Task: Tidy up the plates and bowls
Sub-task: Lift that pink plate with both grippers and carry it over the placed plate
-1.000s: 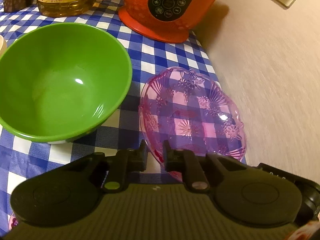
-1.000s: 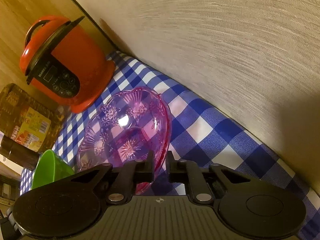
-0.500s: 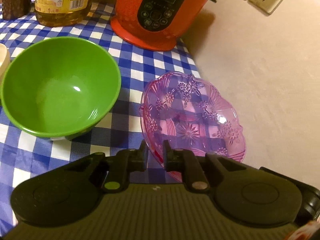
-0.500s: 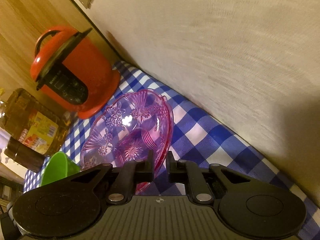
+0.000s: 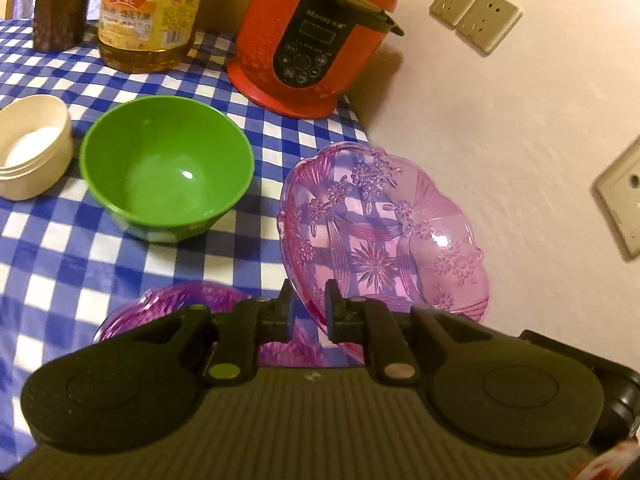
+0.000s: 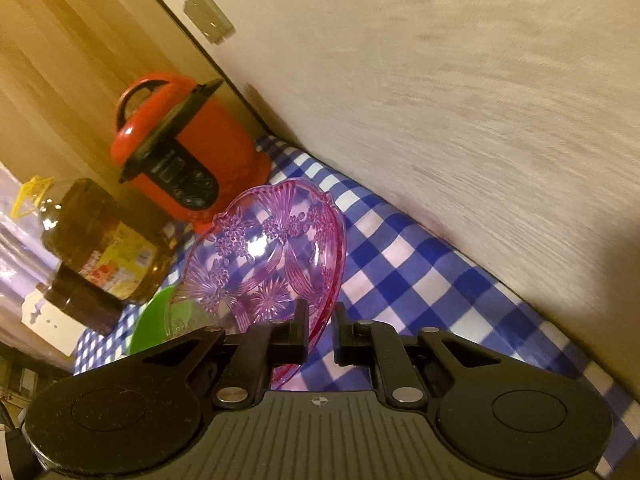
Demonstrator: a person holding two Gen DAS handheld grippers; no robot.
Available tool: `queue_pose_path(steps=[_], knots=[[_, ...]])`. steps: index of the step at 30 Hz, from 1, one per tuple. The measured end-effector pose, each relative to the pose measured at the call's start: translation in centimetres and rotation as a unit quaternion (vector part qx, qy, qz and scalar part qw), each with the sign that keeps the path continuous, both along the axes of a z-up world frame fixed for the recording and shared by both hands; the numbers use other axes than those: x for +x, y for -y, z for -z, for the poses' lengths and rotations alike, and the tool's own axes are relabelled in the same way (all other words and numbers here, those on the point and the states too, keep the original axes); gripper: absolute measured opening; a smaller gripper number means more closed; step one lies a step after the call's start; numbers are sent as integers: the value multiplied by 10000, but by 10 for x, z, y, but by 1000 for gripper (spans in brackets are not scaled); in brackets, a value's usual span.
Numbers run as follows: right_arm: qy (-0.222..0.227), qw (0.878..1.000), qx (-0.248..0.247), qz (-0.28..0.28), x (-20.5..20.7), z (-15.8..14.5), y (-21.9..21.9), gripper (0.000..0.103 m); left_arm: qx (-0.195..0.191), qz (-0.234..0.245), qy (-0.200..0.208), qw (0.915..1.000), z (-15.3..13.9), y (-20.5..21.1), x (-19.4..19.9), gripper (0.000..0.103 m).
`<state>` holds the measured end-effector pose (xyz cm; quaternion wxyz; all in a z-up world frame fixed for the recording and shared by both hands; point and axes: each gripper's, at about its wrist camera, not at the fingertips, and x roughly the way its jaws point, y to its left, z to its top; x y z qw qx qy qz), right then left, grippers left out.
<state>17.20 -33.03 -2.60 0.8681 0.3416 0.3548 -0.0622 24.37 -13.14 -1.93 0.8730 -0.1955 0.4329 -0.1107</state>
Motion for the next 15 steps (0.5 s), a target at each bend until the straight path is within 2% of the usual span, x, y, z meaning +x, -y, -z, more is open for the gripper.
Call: queue_pose_path(steps=[15], knots=[[160,9997,36,-189,-90,-28,-32,11,-120,-153,123,9997,-29,-42,-99,12]])
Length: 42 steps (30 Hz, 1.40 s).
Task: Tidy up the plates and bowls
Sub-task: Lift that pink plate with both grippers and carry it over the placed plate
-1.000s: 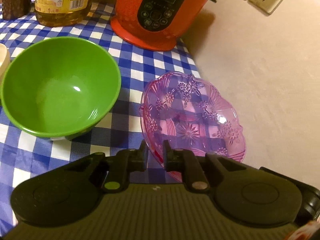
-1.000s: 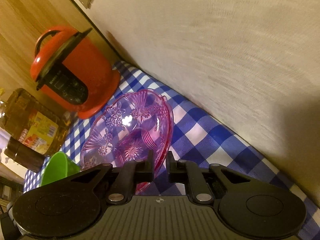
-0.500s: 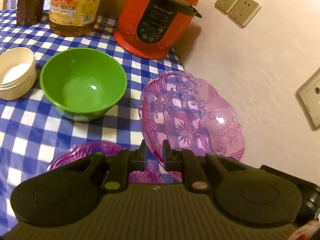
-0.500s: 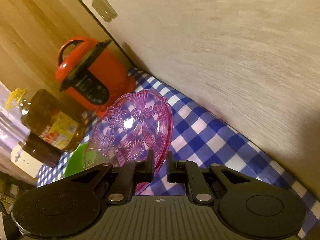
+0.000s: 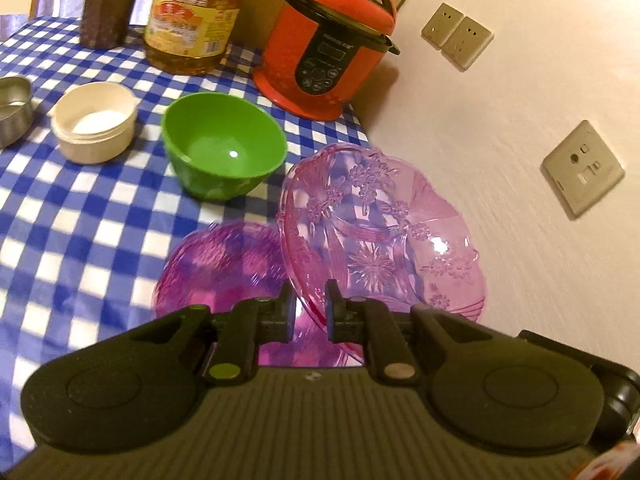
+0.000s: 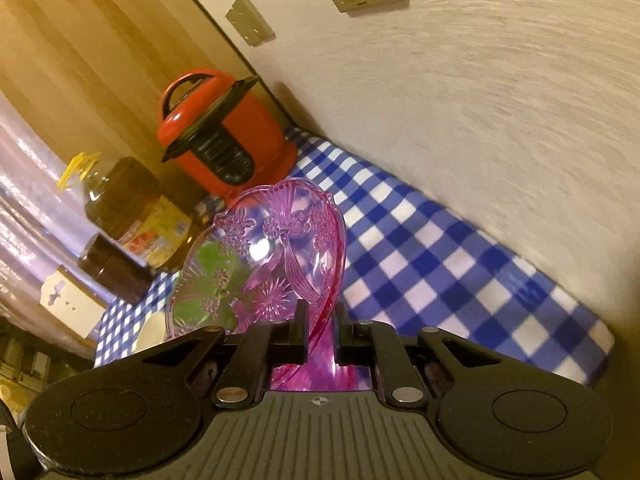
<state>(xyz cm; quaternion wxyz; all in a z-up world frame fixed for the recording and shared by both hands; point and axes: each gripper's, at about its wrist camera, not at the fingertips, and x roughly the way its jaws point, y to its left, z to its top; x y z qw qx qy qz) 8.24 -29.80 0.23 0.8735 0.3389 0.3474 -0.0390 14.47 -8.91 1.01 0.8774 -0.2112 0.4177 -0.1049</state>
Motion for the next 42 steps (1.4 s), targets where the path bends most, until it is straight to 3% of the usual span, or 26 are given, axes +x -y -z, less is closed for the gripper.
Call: queue_pose_path(steps=[13,25,42], knots=[[-122,9991,16,-397,-60,3,-36,11,137,-141,-9,9998,1,-41,-76,12],[-285,9970,-69,-716,-97,10,-57,12,167,-177,-148,9996,12,-60,-118,12],[-422,9960,-77,-779,-95,24,-57,12,238,-158,-286,9992,26,-58,-111,13]])
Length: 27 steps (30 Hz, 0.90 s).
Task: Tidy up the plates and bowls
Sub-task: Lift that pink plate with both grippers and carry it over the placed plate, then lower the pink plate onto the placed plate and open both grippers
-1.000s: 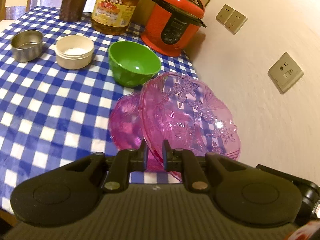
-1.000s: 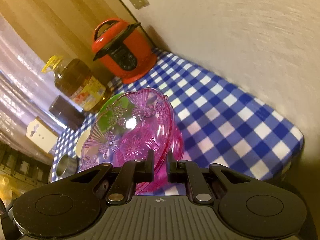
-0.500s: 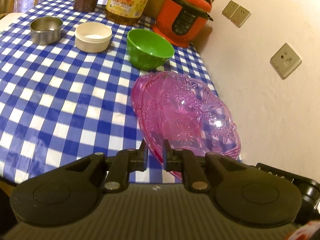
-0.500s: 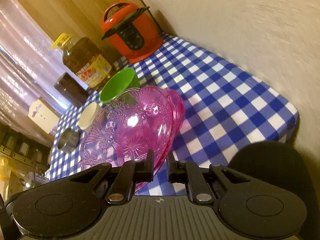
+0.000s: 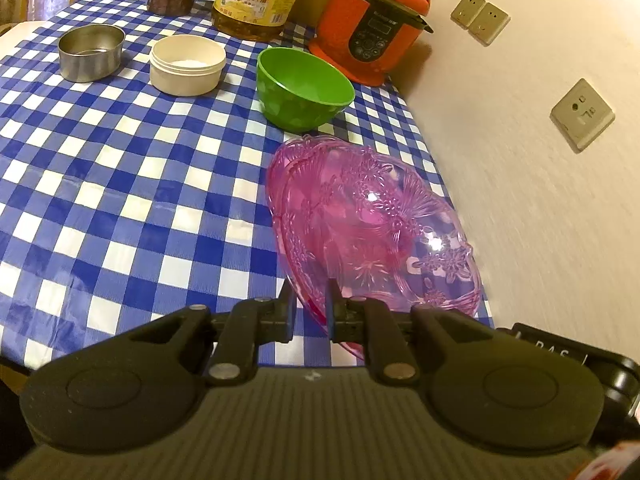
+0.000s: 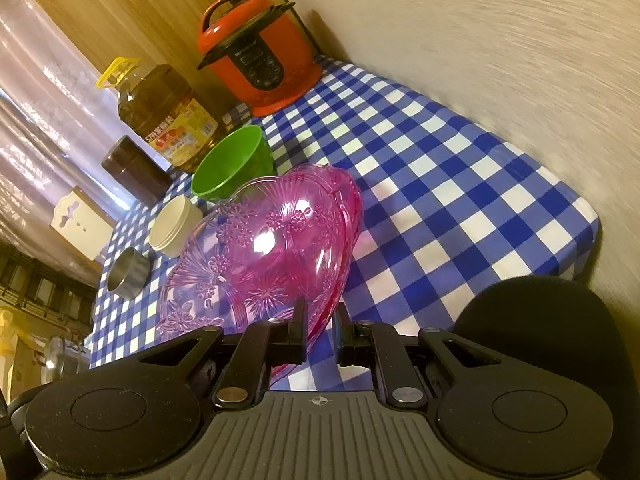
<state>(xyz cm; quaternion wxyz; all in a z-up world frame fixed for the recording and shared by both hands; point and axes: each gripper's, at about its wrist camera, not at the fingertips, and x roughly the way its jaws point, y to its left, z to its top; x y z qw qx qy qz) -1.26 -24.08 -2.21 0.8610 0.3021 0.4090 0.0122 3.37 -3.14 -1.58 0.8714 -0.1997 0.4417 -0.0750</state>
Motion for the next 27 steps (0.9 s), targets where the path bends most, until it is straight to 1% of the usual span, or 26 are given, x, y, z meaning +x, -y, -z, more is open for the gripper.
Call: queue_pose_path(steps=[8,27], knots=[[-7,10000,-11,-15,21,6,1,12,44,-24,-66,10000,7,2,24,13],[-253,9997,-24,40,87,34,8,12,136,-4,-337,9993,33,11,92,13]])
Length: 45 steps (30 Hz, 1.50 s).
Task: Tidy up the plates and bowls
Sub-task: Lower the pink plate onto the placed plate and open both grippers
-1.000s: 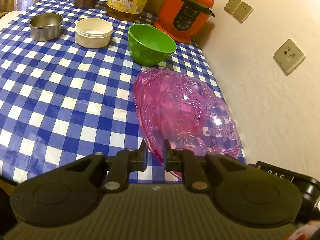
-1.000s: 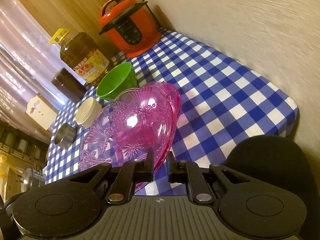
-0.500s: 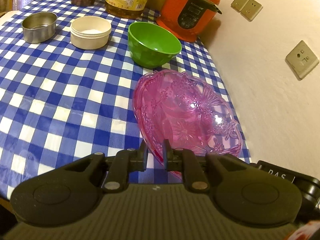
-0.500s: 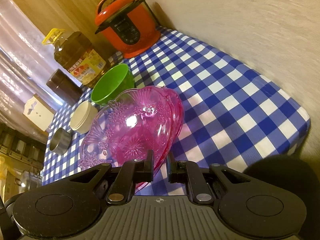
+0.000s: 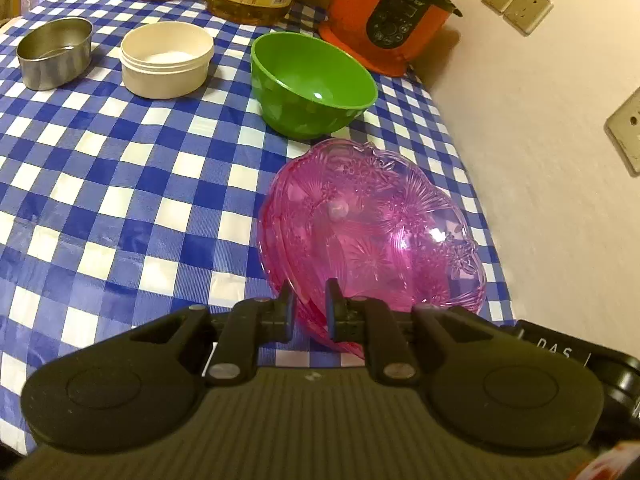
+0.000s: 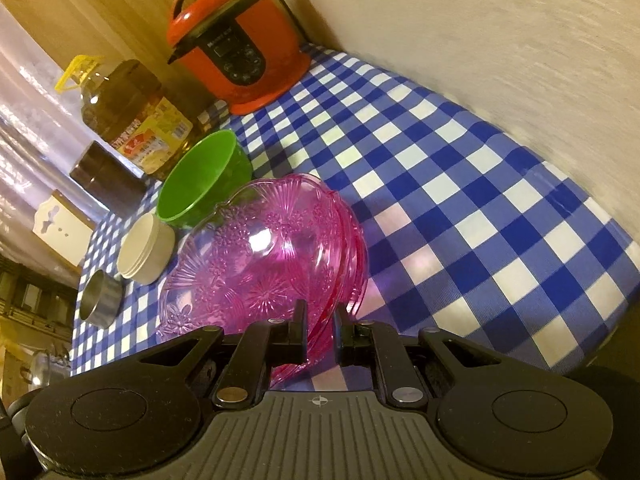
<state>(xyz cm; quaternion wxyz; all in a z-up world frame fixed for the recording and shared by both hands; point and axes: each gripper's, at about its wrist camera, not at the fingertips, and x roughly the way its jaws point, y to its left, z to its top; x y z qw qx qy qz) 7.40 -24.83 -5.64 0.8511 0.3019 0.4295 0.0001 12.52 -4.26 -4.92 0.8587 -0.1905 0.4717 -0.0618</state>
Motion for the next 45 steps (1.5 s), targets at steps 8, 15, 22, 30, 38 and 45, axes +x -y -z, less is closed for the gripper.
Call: queue_pose_path(steps=[8,15,22,30,38,45], knots=[[-122,9999,-23,-14,16,9,-1,12,-4,5,-162,9999,9,-1,13,13],[-188,9998,-5,-6,20,13,0,12,-12,43,-188,9998,12,0,17,14],[-181,9998,43,-43,22,13,1,12,221,182,-132,9995,8,2,19,21],[83,10000,25,37,17,9,10,37,454,164,188,9987,-1,-10,11,34],[218,9995,-30,214,8,11,21,38,375,47,135,9992,4,-18,9,34],[123,9997,-112,203,9,16,18,37,346,85,88,9993,11,-16,10,34]])
